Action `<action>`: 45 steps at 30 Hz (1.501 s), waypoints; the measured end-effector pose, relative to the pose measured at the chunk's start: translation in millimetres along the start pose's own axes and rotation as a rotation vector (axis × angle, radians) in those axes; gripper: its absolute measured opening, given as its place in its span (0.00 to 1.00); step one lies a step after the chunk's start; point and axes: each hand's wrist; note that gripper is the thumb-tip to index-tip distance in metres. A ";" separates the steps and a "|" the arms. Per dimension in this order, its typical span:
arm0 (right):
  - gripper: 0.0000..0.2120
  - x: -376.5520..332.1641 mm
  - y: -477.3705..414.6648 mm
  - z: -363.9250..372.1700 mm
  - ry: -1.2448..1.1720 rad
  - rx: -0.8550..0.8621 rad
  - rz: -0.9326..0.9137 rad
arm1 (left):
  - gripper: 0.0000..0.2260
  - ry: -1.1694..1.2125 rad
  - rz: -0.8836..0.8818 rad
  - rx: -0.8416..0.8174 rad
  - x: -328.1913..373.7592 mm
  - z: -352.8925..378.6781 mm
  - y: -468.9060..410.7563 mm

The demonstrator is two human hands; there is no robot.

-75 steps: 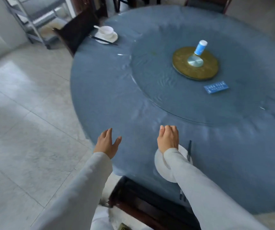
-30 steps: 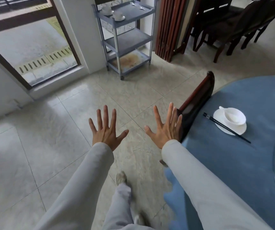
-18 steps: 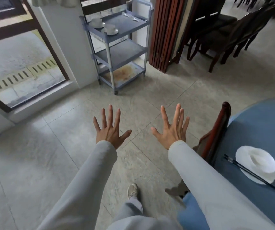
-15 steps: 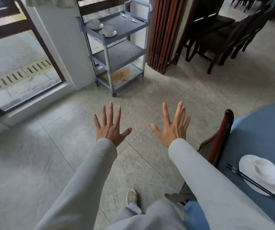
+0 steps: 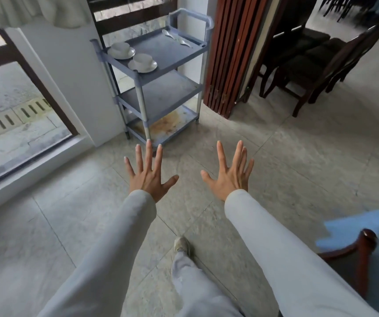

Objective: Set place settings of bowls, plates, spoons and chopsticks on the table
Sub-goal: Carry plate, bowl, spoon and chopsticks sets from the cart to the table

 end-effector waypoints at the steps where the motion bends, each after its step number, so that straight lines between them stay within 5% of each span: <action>1: 0.48 -3.4 -23.5 10.6 -0.005 -0.005 0.013 | 0.45 -0.002 -0.003 -0.004 -3.6 5.0 -25.0; 25: 0.47 -121.5 -532.3 213.3 -0.003 -0.055 -0.055 | 0.45 0.056 -0.138 -0.006 -109.2 91.9 -551.2; 37: 0.42 -210.8 -697.4 330.4 -0.258 -0.473 -0.022 | 0.37 0.135 -0.370 -0.141 -172.8 132.1 -714.9; 45: 0.35 -247.8 -784.5 407.6 -0.309 -0.649 -0.182 | 0.34 0.410 -0.658 0.066 -161.4 164.6 -773.2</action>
Point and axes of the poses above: each hand's wrist, its own y-axis away from the middle knuckle, its own z-axis out of the palm, x = y × z, and after that the axes turned 13 degrees about x, right-handed
